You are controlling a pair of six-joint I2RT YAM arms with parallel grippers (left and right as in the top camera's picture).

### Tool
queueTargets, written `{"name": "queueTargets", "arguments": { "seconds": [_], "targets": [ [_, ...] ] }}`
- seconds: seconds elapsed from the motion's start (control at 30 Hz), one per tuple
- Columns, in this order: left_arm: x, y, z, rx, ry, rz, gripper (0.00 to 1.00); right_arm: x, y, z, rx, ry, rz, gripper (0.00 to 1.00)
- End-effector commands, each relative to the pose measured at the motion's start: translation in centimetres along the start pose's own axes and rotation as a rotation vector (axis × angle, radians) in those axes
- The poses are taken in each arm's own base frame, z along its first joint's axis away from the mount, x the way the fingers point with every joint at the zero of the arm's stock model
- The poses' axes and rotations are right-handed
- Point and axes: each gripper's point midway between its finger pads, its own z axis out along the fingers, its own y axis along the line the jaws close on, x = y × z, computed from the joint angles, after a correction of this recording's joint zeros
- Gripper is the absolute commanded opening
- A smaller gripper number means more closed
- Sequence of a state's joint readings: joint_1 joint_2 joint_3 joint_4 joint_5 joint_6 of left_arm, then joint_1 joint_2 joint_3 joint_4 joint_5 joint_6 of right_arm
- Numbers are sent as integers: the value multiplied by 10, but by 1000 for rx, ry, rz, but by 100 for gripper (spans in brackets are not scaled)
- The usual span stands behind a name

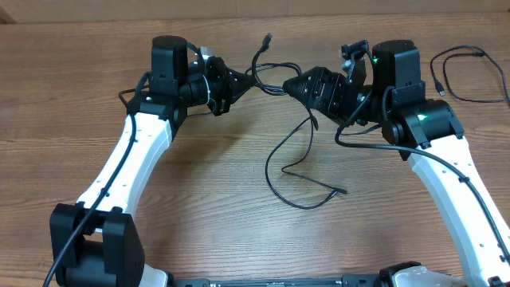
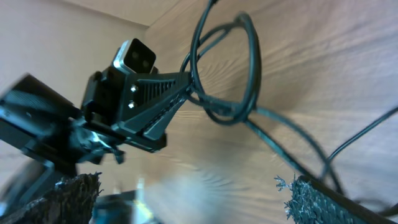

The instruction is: Untangle cables

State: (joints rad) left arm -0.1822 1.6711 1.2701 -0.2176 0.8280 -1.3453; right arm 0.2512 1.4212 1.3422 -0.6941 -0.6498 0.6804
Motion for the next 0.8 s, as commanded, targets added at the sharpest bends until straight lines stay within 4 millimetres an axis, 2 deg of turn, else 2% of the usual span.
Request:
{"name": "queueTargets", "arguments": {
  "seconds": [0.0, 0.3, 0.57, 0.63, 0.7, 0.73, 0.77],
  "targets": [
    [3, -13, -6, 30, 4, -16, 4, 5, 11, -2, -41, 32, 172, 100],
    [31, -23, -4, 69, 146, -15, 4, -4, 5, -2, -10, -22, 193, 100],
    [65, -29, 3, 85, 282, 23, 4, -10, 2, 2, 11, -55, 180, 99],
    [70, -34, 2, 106, 305, 50, 4, -11, -1, 4, 16, -51, 186, 93],
    [70, -35, 2, 111, 308, 51, 4, -11, -4, 7, 23, -44, 191, 80],
    [70, -35, 2, 110, 308, 50, 4, -10, -6, 11, 24, -32, 198, 66],
    [70, -35, 2, 111, 308, 51, 4, -10, -8, 13, 27, -25, 203, 57]
  ]
}}
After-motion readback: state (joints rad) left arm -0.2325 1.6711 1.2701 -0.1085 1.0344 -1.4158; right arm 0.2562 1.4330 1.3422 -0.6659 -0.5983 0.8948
